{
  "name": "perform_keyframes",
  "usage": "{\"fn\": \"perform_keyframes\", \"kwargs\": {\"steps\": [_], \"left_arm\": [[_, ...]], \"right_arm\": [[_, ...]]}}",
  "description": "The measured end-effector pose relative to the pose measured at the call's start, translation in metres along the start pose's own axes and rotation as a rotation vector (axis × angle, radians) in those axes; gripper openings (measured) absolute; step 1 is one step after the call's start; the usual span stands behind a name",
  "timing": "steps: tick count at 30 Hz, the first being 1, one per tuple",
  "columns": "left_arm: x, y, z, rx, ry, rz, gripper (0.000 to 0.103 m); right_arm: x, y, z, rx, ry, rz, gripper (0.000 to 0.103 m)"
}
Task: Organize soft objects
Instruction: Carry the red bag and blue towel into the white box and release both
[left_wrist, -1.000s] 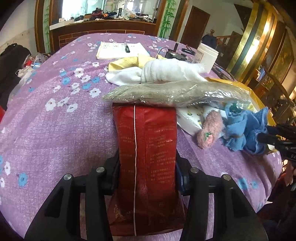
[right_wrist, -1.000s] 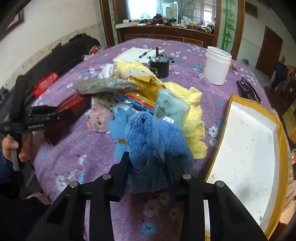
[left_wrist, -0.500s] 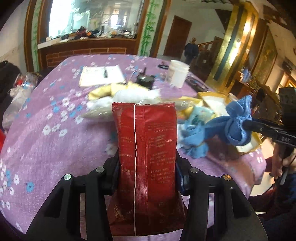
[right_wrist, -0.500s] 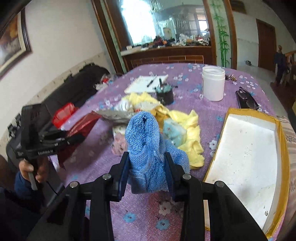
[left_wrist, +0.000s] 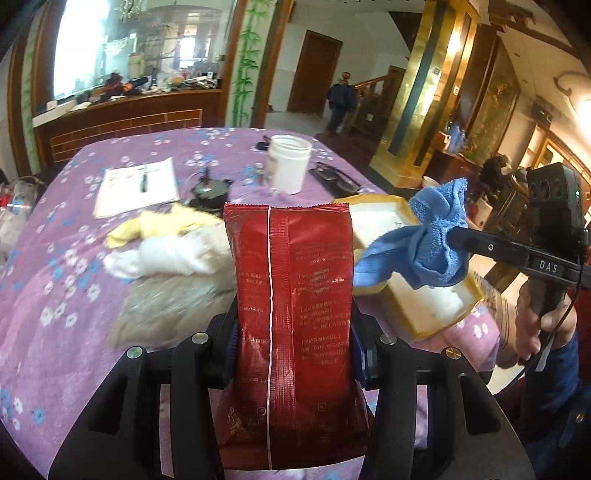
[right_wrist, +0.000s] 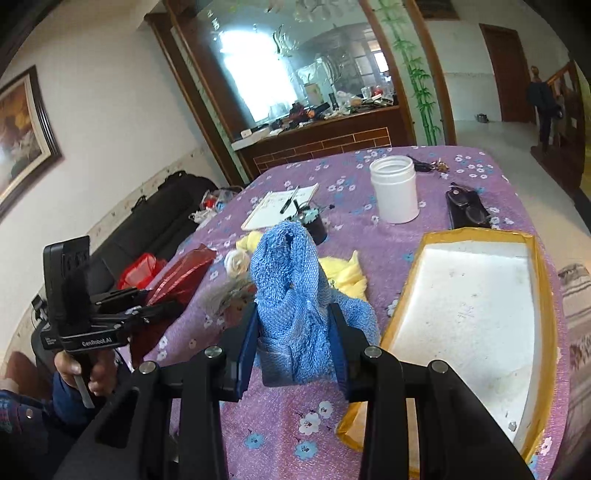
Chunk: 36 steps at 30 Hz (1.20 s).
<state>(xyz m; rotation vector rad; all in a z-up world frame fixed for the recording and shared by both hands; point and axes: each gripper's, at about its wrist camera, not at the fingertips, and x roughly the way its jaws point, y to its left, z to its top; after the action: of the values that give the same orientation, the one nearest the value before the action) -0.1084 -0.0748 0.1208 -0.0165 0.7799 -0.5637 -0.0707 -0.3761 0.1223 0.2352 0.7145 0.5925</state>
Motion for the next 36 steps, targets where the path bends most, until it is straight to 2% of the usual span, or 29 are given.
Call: {"fn": "perform_keyframes", "kwargs": {"steps": [5, 10, 20, 28, 36], "left_arm": [[0.023, -0.032, 0.024, 0.019, 0.016, -0.058, 0.047], [0.061, -0.060, 0.048, 0.018, 0.057, -0.094, 0.047], [0.162, -0.105, 0.084, -0.026, 0.176, -0.124, 0.047], [0.232, -0.126, 0.101, -0.069, 0.228, -0.058, 0.047], [0.272, -0.133, 0.086, -0.060, 0.289, 0.002, 0.048]], "right_arm": [[-0.020, -0.006, 0.013, -0.003, -0.053, -0.017, 0.036], [-0.035, -0.020, 0.026, -0.015, -0.101, -0.101, 0.036], [-0.017, -0.090, 0.045, 0.075, -0.080, -0.227, 0.036], [0.001, -0.127, 0.062, 0.079, -0.068, -0.312, 0.036], [0.034, -0.168, 0.046, 0.132, 0.053, -0.332, 0.036]]}}
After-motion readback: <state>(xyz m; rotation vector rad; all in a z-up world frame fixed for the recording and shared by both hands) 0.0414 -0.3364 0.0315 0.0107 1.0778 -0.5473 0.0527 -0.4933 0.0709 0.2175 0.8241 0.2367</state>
